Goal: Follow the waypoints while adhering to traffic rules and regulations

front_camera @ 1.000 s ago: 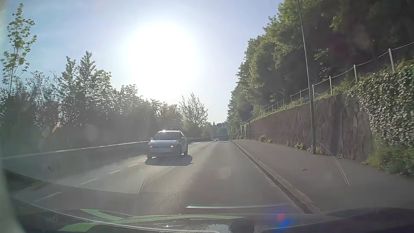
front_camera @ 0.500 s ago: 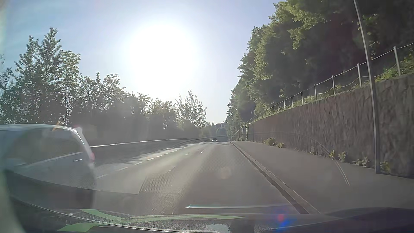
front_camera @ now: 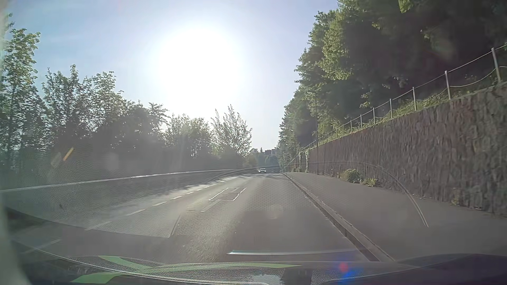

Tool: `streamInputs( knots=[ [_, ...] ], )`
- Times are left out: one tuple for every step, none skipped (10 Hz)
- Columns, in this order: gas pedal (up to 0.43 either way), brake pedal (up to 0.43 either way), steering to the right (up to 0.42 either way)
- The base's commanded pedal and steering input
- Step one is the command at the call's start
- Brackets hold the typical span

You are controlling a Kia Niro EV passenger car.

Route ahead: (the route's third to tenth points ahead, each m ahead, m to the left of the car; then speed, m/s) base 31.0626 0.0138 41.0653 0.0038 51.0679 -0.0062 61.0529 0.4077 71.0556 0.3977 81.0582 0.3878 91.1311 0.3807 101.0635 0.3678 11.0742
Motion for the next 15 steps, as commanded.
streamInputs(
  knots=[
    [0.150,0.000,-0.004],
    [0.150,0.000,-0.003],
    [0.150,0.000,-0.003],
    [0.118,0.000,-0.002],
    [0.098,0.000,-0.001],
    [0.098,0.000,0.000],
    [0.098,0.000,0.002],
    [0.098,0.000,0.001],
    [0.098,0.000,0.002],
    [0.079,0.000,0.001],
    [0.047,0.000,0.000],
    [0.039,0.000,0.000],
    [0.039,0.000,-0.001],
    [0.047,0.000,-0.001],
    [0.059,0.000,-0.002]
  ],
)
